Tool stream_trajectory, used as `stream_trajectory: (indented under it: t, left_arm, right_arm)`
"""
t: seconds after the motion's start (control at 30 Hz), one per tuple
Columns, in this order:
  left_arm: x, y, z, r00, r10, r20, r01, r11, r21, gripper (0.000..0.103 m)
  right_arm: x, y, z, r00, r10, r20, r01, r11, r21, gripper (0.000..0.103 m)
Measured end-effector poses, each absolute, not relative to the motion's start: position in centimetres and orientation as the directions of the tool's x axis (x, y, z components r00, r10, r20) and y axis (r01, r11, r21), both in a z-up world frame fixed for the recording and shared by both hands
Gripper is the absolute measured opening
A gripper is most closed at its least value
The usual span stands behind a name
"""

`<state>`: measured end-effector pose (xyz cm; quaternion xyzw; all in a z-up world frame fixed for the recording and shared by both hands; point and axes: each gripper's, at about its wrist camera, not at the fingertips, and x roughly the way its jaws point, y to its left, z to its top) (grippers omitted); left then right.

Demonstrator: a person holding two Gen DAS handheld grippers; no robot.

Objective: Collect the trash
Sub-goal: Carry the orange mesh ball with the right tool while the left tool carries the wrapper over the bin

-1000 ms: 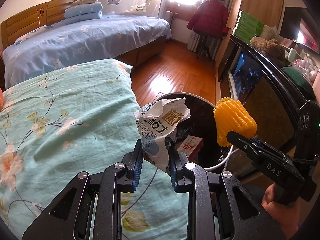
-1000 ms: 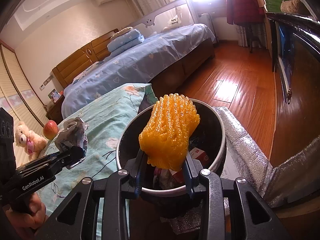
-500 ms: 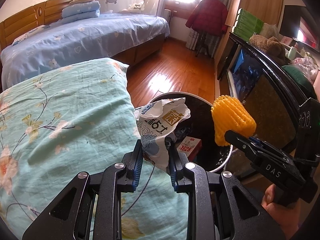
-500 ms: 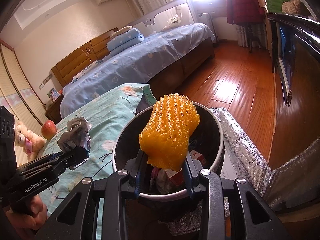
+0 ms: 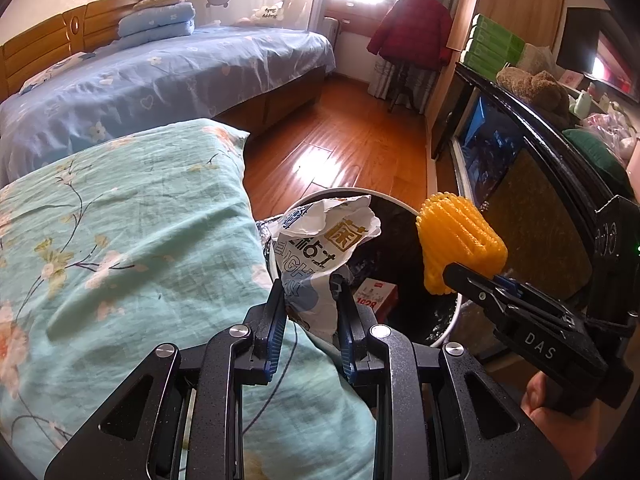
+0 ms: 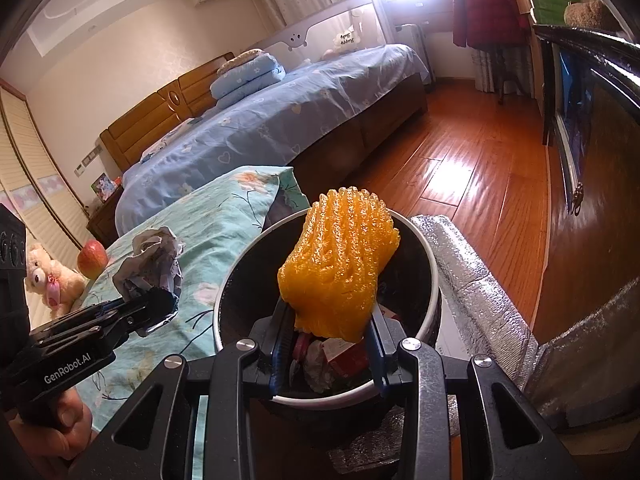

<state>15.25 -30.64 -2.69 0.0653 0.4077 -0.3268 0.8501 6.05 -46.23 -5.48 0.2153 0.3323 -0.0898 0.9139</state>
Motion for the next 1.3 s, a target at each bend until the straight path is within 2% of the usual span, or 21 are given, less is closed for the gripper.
stream_trajectory:
  t: [1.3]
  left_arm:
    - [16.2, -33.1, -3.0, 0.435, -0.502, -0.748, 0.617, 0.771, -0.159, 0.022]
  right_arm:
    - [7.4, -46.7, -6.0, 0.743, -0.017, -0.669, 0.303, 0.900, 0.313, 0.034]
